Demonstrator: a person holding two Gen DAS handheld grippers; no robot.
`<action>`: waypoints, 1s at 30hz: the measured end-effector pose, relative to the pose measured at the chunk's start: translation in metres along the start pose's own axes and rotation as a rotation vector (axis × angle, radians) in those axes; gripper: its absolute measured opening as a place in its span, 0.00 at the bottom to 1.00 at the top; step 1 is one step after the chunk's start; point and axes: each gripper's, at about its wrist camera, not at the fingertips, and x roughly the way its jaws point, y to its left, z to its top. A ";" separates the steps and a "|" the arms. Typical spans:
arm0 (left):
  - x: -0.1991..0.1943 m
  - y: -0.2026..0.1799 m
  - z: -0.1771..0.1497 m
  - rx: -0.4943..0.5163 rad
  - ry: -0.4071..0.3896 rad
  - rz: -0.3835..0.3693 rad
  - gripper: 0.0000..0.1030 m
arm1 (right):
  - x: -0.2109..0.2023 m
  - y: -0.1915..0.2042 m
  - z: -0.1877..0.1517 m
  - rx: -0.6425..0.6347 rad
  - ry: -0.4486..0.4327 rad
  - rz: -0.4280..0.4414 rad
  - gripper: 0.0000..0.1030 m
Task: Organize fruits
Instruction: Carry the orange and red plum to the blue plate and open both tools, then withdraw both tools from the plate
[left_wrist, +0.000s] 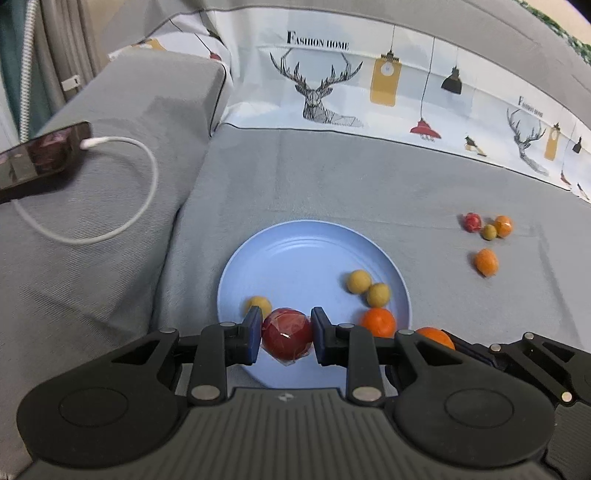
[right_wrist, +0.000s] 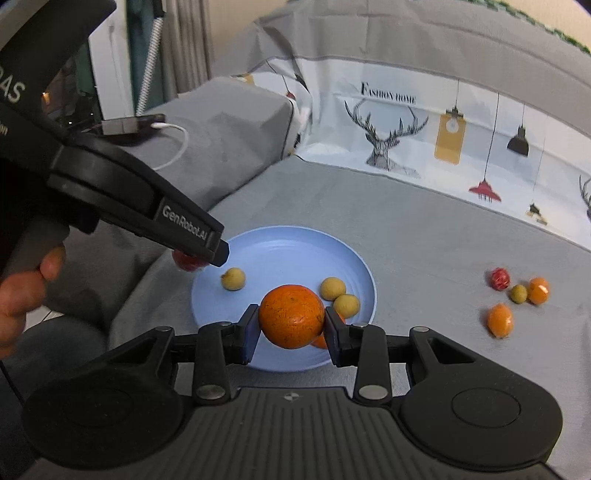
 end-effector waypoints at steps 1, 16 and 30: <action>0.007 -0.001 0.002 0.001 0.008 0.003 0.30 | 0.007 -0.001 0.001 0.006 0.009 0.000 0.37; 0.075 0.001 0.008 0.031 0.054 0.005 0.82 | 0.079 -0.010 0.002 0.039 0.142 0.011 0.44; -0.037 0.008 -0.064 -0.021 0.028 0.140 1.00 | -0.038 0.005 -0.029 0.009 0.126 -0.002 0.97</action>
